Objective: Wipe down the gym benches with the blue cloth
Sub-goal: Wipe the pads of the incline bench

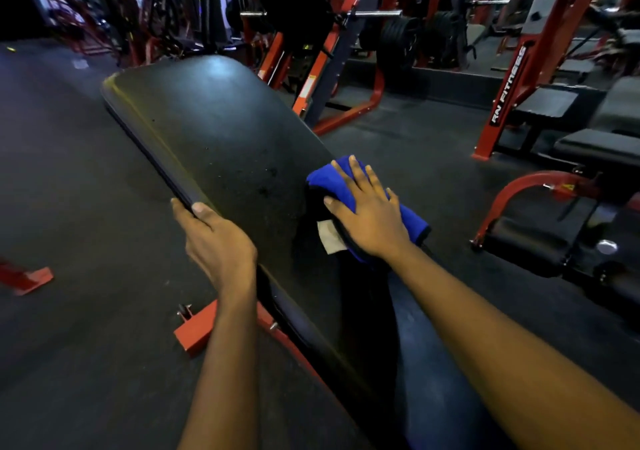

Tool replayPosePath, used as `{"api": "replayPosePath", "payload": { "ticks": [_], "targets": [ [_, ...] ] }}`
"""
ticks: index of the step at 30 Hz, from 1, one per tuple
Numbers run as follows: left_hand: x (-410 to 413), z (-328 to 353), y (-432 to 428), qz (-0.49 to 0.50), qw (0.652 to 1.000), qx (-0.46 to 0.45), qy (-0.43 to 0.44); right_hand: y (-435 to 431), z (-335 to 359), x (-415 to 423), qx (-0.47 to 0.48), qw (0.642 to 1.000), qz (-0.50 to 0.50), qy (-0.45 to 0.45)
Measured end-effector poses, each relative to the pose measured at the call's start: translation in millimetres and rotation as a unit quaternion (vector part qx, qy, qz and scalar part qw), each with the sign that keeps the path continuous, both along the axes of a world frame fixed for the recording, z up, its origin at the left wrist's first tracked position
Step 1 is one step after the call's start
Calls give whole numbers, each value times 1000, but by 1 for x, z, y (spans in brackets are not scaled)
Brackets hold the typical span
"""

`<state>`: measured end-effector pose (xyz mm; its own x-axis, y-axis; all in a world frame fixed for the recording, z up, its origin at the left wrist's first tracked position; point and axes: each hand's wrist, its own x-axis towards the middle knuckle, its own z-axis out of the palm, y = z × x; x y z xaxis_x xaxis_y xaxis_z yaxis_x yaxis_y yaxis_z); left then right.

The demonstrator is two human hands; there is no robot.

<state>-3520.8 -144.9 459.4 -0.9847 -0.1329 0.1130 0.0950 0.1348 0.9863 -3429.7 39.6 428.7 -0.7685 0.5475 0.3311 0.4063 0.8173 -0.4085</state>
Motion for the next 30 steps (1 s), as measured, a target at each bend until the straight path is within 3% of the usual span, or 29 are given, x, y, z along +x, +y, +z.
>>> {"api": "replayPosePath", "payload": {
  "ticks": [8,18,26,30],
  "targets": [
    [9,5,5,50,998,-38,18,-2,-38,83,32,999,33,-22],
    [15,8,5,62,996,-61,28,20,30,-49,4,998,56,-20],
    [2,2,4,51,996,-57,38,-9,-1,13,62,996,60,-33],
    [2,0,3,47,997,-36,41,-5,11,-18,56,997,33,-30]
  ]
}}
